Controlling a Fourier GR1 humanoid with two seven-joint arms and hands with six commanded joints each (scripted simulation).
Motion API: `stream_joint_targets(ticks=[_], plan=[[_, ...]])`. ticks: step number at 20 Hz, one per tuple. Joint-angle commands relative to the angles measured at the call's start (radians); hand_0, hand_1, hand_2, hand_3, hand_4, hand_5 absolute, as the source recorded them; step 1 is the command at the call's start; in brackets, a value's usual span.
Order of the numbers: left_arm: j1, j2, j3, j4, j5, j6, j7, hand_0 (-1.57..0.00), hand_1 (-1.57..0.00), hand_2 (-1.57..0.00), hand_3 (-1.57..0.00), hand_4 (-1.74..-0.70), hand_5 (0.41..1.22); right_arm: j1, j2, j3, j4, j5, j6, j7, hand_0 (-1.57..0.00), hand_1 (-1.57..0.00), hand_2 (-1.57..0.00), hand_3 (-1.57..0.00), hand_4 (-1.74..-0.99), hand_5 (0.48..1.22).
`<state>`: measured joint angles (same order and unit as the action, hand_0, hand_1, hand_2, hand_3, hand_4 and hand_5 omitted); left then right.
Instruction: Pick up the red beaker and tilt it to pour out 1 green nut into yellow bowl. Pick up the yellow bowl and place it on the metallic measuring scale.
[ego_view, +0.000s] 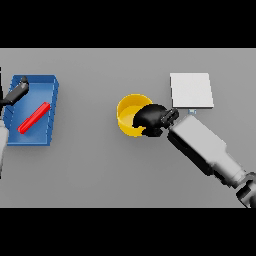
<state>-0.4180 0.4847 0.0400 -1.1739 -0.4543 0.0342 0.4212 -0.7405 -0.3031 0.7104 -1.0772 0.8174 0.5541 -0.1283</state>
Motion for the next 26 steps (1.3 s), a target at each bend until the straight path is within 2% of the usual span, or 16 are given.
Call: stream_joint_targets(ticks=[1, 3, 5, 8, 10, 11, 14, 16, 17, 21, 22, 25, 26], plan=[[-0.003, 0.004, 0.0, -0.009, 0.002, -0.007, 0.005, 0.0, 0.0, 0.0, 0.0, -0.73, 0.686, 0.001, -0.009, 0.001, 0.003, -0.004, -0.009, -0.021, -1.51, -1.51, -1.29, -1.39, -1.716, 1.204], [-0.006, 0.008, 0.006, 0.014, 0.003, -0.004, -0.005, 0.0, 0.0, 0.0, 0.0, -0.73, 0.685, -0.006, -0.014, 0.0, -0.006, -0.007, -0.014, -0.024, -1.53, -1.53, -1.31, -1.4, -1.725, 1.21], [0.007, 0.003, 0.002, -0.001, 0.003, 0.002, -0.028, 0.0, 0.0, 0.0, 0.0, -0.73, 0.69, -0.012, -0.026, -0.016, -0.049, -0.026, 0.018, -0.012, -1.55, -1.55, -1.36, -1.34, -1.731, 1.214], [-0.016, 0.007, 0.007, -0.002, 0.011, -0.011, -0.01, 0.0, 0.0, 0.0, 0.0, -0.74, 0.69, -0.03, -0.053, -0.049, -0.102, -0.041, 0.061, 0.032, -1.56, -1.56, -1.4, -1.27, -1.736, 1.217], [-0.015, 0.008, 0.004, 0.002, 0.008, -0.013, -0.006, 0.0, 0.0, 0.0, 0.0, -0.73, 0.697, -0.038, -0.073, -0.07, -0.133, -0.051, 0.072, 0.035, -1.56, -1.56, -1.42, -1.24, -1.738, 1.219], [-0.022, 0.009, 0.005, 0.008, 0.005, -0.009, -0.011, 0.0, 0.0, 0.0, 0.0, -0.74, 0.696, -0.031, -0.079, -0.078, -0.152, -0.052, 0.075, 0.054, -1.56, -1.56, -1.41, -1.26, -1.738, 1.219], [-0.017, 0.008, 0.004, 0.003, 0.007, -0.01, -0.014, 0.0, 0.0, 0.0, 0.0, -0.74, 0.697, -0.027, -0.116, -0.121, -0.184, -0.066, 0.064, 0.06, -1.57, -1.57, -1.44, -1.27, -1.74, 1.22], [-0.005, 0.01, 0.01, -0.014, 0.014, -0.009, -0.009, 0.0, 0.0, 0.0, 0.0, -0.75, 0.697, -0.011, -0.141, -0.133, -0.201, -0.071, 0.059, 0.047, -1.57, -1.57, -1.44, -1.38, -1.74, 1.22], [-0.004, 0.003, 0.001, -0.011, 0.004, -0.006, 0.001, 0.0, 0.0, 0.0, 0.0, -0.74, 0.7, -0.007, -0.152, -0.15, -0.216, -0.082, 0.074, 0.067, -1.57, -1.57, -1.47, -1.35, -1.74, 1.22], [-0.02, 0.01, 0.002, -0.007, 0.002, -0.012, 0.005, 0.0, 0.0, 0.0, 0.0, -0.74, 0.71, -0.013, -0.219, -0.2, -0.191, -0.069, 0.032, 0.054, -1.57, -1.57, -1.5, -1.24, -1.741, 1.221], [-0.017, 0.013, 0.004, -0.008, 0.004, -0.016, 0.006, 0.0, 0.0, 0.0, 0.0, -0.74, 0.71, -0.027, -0.218, -0.212, -0.169, -0.061, 0.018, 0.07, -1.57, -1.57, -1.52, -1.23, -1.741, 1.221], [-0.008, 0.015, 0.004, -0.024, 0.001, -0.014, 0.016, 0.0, 0.0, 0.0, 0.0, -0.74, 0.706, -0.037, -0.258, -0.248, -0.09, -0.05, -0.04, 0.018, -1.57, -1.57, -1.54, -1.2, -1.741, 1.221], [-0.019, 0.01, 0.002, -0.014, 0.001, -0.016, 0.021, 0.0, 0.0, 0.0, 0.0, -0.74, 0.703, -0.046, -0.258, -0.258, -0.056, -0.047, -0.055, 0.019, -1.57, -1.57, -1.53, -1.19, -1.741, 1.221]])
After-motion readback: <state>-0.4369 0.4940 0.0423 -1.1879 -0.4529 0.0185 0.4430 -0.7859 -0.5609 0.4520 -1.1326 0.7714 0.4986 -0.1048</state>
